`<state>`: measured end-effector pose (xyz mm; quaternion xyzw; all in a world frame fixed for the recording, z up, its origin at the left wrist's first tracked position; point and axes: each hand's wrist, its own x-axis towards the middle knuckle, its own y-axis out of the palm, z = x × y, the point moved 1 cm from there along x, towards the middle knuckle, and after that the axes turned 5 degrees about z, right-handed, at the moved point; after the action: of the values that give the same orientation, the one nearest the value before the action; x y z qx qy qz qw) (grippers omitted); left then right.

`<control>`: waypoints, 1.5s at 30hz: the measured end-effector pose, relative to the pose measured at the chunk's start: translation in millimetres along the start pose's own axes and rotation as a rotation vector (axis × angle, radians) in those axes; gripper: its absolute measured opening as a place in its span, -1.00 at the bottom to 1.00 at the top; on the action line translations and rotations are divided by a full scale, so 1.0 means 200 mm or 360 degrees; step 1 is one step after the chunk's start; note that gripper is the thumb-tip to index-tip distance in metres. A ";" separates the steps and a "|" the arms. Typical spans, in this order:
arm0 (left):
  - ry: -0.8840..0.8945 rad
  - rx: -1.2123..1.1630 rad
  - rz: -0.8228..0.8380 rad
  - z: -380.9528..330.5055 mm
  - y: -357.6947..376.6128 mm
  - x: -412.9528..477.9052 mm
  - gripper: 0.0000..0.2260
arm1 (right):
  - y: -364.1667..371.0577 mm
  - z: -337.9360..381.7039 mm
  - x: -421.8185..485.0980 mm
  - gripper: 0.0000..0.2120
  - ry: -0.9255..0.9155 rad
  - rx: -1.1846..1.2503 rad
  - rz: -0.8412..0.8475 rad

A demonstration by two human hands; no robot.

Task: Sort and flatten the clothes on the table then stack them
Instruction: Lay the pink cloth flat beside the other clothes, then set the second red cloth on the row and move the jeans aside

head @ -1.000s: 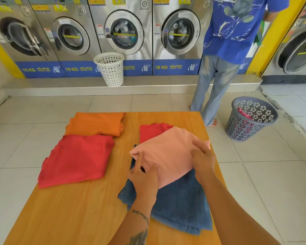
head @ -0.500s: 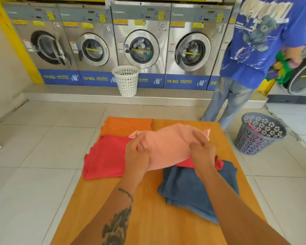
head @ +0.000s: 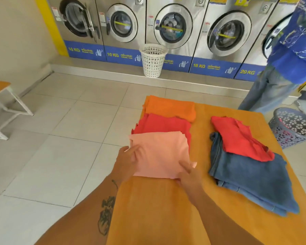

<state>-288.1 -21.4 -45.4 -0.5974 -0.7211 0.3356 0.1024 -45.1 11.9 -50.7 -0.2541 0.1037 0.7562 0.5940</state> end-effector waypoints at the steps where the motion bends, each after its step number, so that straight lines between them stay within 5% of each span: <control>1: 0.0017 -0.0026 0.0011 0.02 0.00 0.01 -0.49 | -0.01 0.01 -0.01 -0.47 0.0013 -0.0024 -0.0001; 12: -0.0126 0.0151 0.0308 0.00 0.02 0.06 -0.44 | -0.13 0.13 -0.12 -0.56 0.0279 -0.0233 0.0312; 19: -0.0065 0.0276 -0.0230 -0.04 -0.02 0.06 -0.55 | -0.24 0.18 -0.07 -0.60 -0.0021 -0.0715 0.0202; 23: 0.0224 0.0189 -0.0542 -0.24 -0.01 0.05 -0.65 | -0.37 0.23 -0.06 -0.57 -0.0155 -0.0739 0.0073; 34: 0.0654 0.0056 -0.0115 -1.10 0.65 0.20 -0.66 | -1.22 0.29 0.01 -0.60 -0.0211 -0.0550 -0.0321; 40: 0.0354 0.0069 0.0277 -1.33 1.08 0.35 -0.60 | -1.67 0.24 0.26 -0.69 -0.0170 -0.0546 -0.0558; 45: 0.0254 0.0145 0.0297 -1.39 1.29 0.42 -0.52 | -1.81 0.33 0.51 -0.48 -0.0066 -0.0622 -0.0450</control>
<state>46.5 172.4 -13.6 -0.6814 -0.6360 0.3275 0.1547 265.7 227.5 6.6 -0.3607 -0.0934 0.6763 0.6355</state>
